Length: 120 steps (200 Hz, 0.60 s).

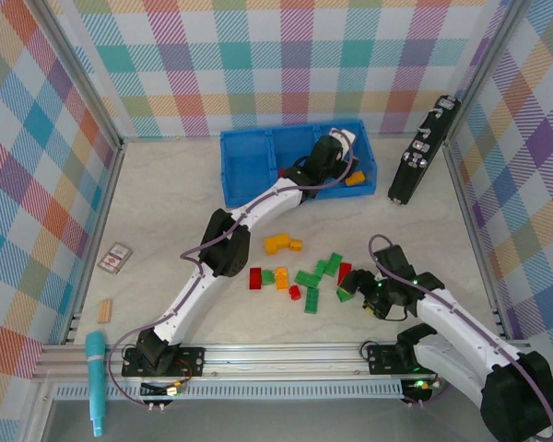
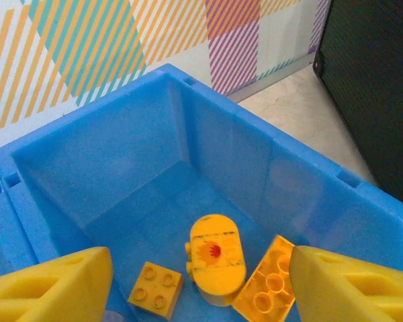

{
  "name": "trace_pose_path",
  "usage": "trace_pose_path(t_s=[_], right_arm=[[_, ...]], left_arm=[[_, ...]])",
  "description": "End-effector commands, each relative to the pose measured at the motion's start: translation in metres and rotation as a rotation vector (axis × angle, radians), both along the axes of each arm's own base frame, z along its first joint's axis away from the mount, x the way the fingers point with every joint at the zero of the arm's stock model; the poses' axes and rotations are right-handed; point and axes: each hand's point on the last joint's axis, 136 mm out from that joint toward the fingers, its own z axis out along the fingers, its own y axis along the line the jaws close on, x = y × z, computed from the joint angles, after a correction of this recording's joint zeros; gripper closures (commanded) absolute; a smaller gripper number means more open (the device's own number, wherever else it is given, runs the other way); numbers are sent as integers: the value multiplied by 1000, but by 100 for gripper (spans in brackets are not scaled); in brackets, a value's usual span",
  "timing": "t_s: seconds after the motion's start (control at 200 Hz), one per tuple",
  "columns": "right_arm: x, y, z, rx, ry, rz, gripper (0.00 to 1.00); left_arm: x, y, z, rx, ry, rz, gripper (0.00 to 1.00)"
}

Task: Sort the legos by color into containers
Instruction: Place the lego in the container, then pick up the lego from the bottom-center of the table.

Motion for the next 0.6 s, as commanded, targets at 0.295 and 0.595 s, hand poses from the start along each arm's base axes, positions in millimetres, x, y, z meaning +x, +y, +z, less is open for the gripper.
trace_pose_path(t_s=[0.295,0.595], right_arm=[[23,17,1,-52,-32,71,21],[20,17,-20,-137,35,130,49]], left_arm=[[-29,44,117,26,-136,-20,24],[-57,111,130,128,-156,90,20]])
